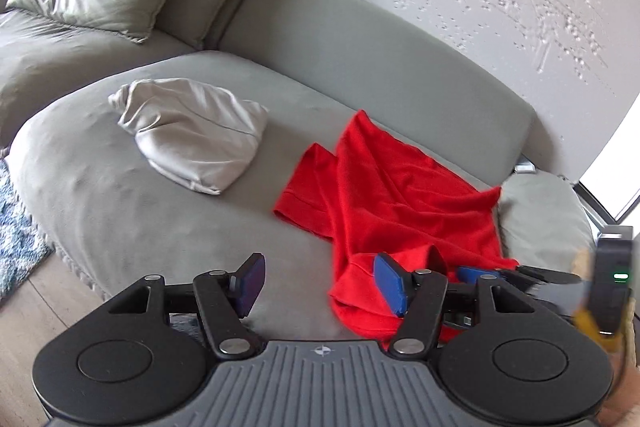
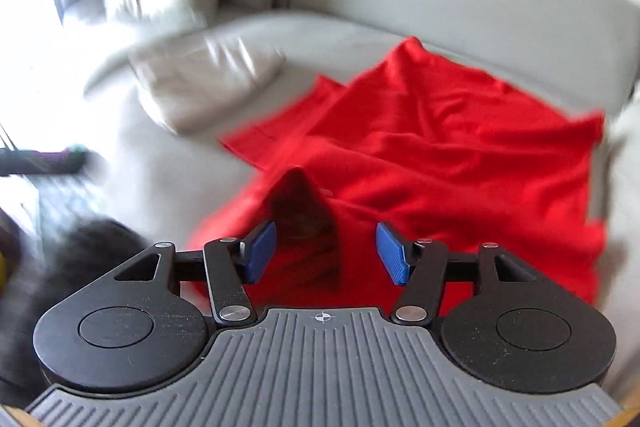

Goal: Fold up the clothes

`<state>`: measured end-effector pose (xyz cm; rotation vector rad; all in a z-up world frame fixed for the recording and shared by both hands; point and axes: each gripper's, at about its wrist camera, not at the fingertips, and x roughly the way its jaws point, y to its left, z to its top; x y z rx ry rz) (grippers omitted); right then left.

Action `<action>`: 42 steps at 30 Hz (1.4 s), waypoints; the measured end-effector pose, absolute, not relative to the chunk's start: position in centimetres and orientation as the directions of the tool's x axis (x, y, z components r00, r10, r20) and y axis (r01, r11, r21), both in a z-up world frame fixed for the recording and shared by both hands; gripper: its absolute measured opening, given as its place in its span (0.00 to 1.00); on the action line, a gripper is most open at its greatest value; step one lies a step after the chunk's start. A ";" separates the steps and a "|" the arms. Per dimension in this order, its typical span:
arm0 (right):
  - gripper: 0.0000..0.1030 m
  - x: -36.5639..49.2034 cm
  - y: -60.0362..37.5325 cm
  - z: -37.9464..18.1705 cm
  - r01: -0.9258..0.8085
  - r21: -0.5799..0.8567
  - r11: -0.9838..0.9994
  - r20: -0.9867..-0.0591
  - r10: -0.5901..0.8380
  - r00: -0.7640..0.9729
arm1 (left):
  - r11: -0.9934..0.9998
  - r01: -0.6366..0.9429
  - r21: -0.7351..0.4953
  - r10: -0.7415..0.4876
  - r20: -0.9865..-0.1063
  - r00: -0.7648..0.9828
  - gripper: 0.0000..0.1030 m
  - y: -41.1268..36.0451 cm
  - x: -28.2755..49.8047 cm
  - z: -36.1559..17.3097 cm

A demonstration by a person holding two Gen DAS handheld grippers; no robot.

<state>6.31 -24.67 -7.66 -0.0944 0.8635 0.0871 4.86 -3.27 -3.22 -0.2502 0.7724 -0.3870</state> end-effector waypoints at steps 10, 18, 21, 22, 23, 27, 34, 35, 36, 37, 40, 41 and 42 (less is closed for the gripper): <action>0.02 -2.6 -40.9 8.1 0.546 0.135 0.827 -0.437 -0.445 0.782 | 0.854 0.289 -0.432 -0.510 -0.588 0.628 0.57 -4.3 5.5 -3.7; 0.56 -15.2 -52.0 3.2 0.897 0.332 0.291 -0.744 -0.504 0.438 | 0.856 0.249 -0.454 -0.508 -0.643 0.574 0.57 -6.2 6.3 -5.6; 0.61 -13.7 -47.7 -0.7 0.818 0.420 0.393 -0.774 -0.317 0.549 | 0.873 0.233 -0.428 -0.481 -0.677 0.558 0.57 -6.9 6.6 -6.4; 0.60 -12.7 -46.3 -2.3 0.780 0.463 0.421 -0.782 -0.221 0.583 | 0.875 0.226 -0.428 -0.477 -0.687 0.548 0.57 -7.1 6.7 -6.7; 0.60 -11.7 -45.0 -4.0 0.742 0.511 0.434 -0.783 -0.119 0.610 | 0.874 0.219 -0.433 -0.479 -0.694 0.538 0.57 -7.2 6.8 -7.0; 0.50 -9.1 -41.2 -9.0 0.651 0.649 0.393 -0.741 0.132 0.659 | 0.867 0.208 -0.452 -0.490 -0.705 0.513 0.57 -7.5 6.9 -7.8; 0.51 -8.3 -40.9 -12.3 0.677 0.680 0.280 -0.719 0.078 0.690 | 0.865 0.174 -0.470 -0.482 -0.687 0.543 0.57 -6.9 6.3 -7.7; 0.52 -8.0 -40.7 -12.5 0.668 0.687 0.285 -0.708 0.054 0.704 | 0.865 0.168 -0.474 -0.482 -0.685 0.546 0.58 -6.7 6.2 -7.7; 0.54 -7.7 -40.5 -12.7 0.663 0.684 0.306 -0.703 0.033 0.710 | 0.864 0.163 -0.476 -0.480 -0.685 0.548 0.58 -6.6 6.1 -7.6; 0.54 -7.4 -40.2 -12.7 0.659 0.672 0.338 -0.703 0.013 0.711 | 0.865 0.157 -0.477 -0.478 -0.685 0.550 0.58 -6.4 5.9 -7.6; 0.28 -6.3 -39.2 -12.7 0.645 0.630 0.432 -0.699 -0.046 0.714 | 0.858 0.151 -0.490 -0.483 -0.675 0.557 0.61 -5.9 5.7 -7.4; 0.01 -6.6 -39.3 -12.5 0.639 0.635 0.434 -0.693 -0.047 0.720 | 0.856 0.149 -0.496 -0.486 -0.671 0.560 0.62 -5.7 5.6 -7.4; 0.02 -7.3 -39.6 -12.1 0.632 0.654 0.415 -0.683 -0.036 0.730 | 0.852 0.144 -0.503 -0.488 -0.667 0.563 0.62 -5.5 5.7 -7.4</action>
